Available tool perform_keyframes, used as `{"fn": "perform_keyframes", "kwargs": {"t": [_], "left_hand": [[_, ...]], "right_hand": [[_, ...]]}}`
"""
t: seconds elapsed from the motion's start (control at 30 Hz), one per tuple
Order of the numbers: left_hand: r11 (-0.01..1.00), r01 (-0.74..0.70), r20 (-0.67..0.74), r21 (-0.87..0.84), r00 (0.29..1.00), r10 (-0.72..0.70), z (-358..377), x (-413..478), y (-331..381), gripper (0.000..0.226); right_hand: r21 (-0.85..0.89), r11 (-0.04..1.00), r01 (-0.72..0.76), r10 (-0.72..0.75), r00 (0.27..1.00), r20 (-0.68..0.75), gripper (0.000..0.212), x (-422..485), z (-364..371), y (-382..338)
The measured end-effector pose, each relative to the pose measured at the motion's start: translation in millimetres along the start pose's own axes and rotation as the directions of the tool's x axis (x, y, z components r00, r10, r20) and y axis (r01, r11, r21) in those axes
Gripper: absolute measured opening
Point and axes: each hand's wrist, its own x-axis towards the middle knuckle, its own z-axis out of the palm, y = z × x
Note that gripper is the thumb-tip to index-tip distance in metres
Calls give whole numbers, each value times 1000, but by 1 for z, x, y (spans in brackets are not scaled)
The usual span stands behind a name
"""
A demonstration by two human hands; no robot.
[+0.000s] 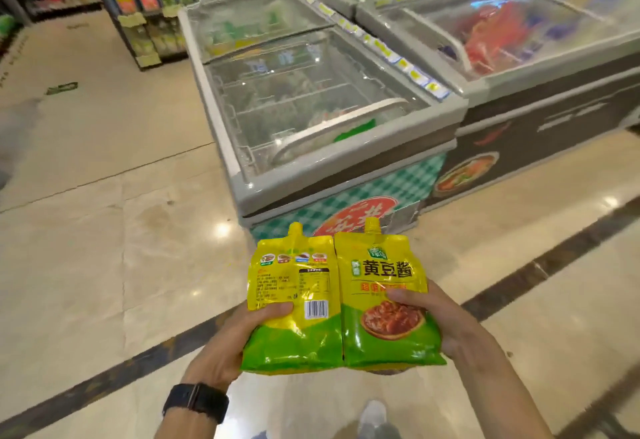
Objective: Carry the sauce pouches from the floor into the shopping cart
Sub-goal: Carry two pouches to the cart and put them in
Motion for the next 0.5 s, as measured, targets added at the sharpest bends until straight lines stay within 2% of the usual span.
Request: {"fn": "perform_keyframes", "kwargs": {"t": [0.17,0.33,0.37,0.47,0.5], "left_hand": [[993,61,113,98,991,-72,102,65,32,100],[966,153,194,207,962,-194,189,132,58,65],[961,169,208,219,954,-215,207,146,63,66],[952,154,285,266,931,-230,263,192,76,94],[945,148,301,293,923,-238,281,209,79,96]], "right_hand": [[120,984,129,-113,985,-135,101,-27,-84,-49],[226,947,229,-157,942,-296,105,-38,-157,-78],[244,936,252,-167,931,-324,105,-39,-172,-84],[273,906,323,-203,898,-391,102,-42,-216,-110],[278,897,345,-213,886,-411,100,-42,-231,-120]]}}
